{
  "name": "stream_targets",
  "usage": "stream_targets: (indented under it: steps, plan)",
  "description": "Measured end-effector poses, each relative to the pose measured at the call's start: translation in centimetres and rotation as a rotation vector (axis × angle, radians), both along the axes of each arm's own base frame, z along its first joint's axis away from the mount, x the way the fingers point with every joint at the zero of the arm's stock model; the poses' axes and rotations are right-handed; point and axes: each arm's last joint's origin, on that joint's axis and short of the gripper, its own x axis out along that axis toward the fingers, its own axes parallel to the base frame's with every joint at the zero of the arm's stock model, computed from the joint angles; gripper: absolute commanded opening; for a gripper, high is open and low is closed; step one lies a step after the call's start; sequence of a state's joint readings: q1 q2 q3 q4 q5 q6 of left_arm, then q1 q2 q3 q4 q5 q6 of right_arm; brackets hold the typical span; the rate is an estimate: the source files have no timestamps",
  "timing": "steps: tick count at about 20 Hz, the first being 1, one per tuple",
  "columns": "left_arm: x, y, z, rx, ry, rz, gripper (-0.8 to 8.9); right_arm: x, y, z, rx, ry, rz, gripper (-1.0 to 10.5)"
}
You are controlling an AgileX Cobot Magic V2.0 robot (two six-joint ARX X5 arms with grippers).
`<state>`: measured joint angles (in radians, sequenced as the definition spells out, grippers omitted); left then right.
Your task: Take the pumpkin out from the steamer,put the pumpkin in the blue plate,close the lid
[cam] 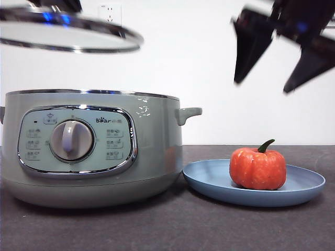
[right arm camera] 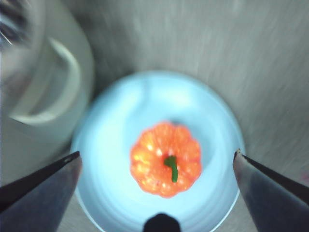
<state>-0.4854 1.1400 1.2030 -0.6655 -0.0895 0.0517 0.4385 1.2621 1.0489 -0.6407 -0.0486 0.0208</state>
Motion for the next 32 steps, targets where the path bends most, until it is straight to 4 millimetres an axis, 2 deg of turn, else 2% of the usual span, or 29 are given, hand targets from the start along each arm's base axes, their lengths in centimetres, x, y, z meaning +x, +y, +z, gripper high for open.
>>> stream_targets:
  steps: [5,10,15,19,32]
  plan:
    - [3.1,-2.0,-2.4,-0.041,0.088,-0.076,-0.09,-2.7,-1.3,3.2,0.067,-0.130,-0.006,5.6]
    - [4.9,-3.0,-4.4,-0.041,0.154,-0.068,-0.09,-3.5,-1.6,4.0,0.087,-0.164,-0.011,5.6]
    - [4.8,-3.3,-4.7,-0.057,0.188,-0.093,-0.09,-3.5,-1.7,4.1,0.086,-0.166,-0.013,5.6]
    - [5.1,-4.0,-5.7,-0.042,0.234,-0.111,-0.09,-3.5,-1.7,4.1,0.085,-0.166,-0.013,5.6]
    - [5.0,-4.3,-5.7,0.011,0.234,-0.082,-0.08,-3.5,-1.7,4.1,0.085,-0.166,-0.014,5.6]
